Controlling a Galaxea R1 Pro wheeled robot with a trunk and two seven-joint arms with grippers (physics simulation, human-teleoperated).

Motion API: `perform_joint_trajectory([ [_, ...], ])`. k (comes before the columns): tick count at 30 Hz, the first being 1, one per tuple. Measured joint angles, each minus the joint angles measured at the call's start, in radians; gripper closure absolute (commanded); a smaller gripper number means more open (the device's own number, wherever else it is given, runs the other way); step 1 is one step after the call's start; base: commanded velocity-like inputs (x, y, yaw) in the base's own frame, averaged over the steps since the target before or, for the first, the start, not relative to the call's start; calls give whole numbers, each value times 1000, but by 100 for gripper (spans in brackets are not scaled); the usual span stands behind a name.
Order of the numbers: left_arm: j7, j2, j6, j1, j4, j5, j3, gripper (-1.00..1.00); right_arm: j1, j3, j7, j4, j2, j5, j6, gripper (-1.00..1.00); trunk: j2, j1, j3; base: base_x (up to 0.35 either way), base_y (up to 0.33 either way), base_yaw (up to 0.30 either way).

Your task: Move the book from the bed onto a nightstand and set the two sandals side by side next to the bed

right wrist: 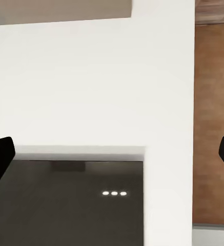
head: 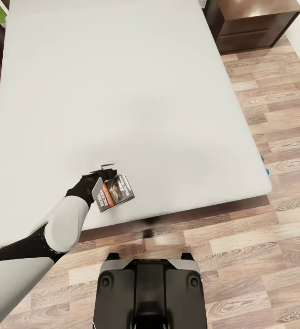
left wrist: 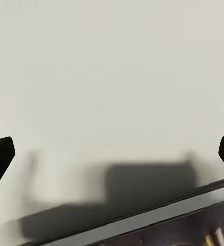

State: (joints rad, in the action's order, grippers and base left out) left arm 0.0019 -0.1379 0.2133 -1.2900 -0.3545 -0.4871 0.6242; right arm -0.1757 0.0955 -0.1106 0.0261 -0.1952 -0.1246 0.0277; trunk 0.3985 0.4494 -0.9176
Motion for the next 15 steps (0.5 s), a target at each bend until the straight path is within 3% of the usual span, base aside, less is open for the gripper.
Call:
perform_joint_trajectory([
  [15,-3,-2,-24,7,-17,0,-2,-100,3,0,-3,4,-11,0,0,-100,0,0,0,0,0,0],
])
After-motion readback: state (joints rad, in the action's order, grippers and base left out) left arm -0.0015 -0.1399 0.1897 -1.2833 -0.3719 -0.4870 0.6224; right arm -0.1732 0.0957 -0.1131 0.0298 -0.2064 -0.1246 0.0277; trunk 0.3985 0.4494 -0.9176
